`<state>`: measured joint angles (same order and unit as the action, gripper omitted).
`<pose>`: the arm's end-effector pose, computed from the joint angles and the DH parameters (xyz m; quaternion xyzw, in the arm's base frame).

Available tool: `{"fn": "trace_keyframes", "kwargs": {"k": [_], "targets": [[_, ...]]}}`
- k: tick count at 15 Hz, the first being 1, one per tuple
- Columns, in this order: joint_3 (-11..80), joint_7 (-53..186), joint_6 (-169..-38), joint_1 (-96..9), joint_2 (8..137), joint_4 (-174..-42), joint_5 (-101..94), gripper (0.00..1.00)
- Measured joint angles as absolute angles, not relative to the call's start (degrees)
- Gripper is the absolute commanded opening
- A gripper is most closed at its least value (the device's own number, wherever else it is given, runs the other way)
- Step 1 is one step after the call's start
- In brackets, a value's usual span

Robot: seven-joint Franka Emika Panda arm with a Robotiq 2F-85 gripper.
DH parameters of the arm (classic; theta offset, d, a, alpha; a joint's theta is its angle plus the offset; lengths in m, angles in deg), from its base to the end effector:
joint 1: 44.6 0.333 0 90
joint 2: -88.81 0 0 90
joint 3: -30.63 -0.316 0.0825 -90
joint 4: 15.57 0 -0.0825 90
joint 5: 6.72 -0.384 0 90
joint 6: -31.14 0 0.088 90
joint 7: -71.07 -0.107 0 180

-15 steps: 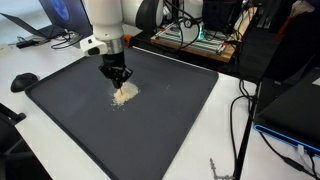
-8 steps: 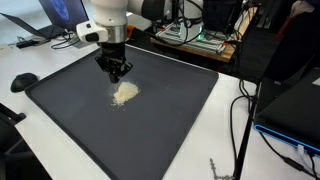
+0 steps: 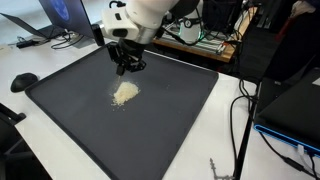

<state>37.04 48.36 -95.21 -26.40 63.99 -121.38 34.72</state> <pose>0.6285 0.1130 0.2936 0.9439 0.1346 0.0530 0.2969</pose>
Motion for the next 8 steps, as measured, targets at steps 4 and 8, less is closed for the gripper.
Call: {"fn": "trace_keyframes", "kwargs": {"k": [4,8], "targets": [[35.1,41.0,-85.6,-22.9,59.8,-116.9,42.0,0.04],[33.5,36.2,-78.4,-21.0,52.5,-110.6,48.1,0.04]]}}
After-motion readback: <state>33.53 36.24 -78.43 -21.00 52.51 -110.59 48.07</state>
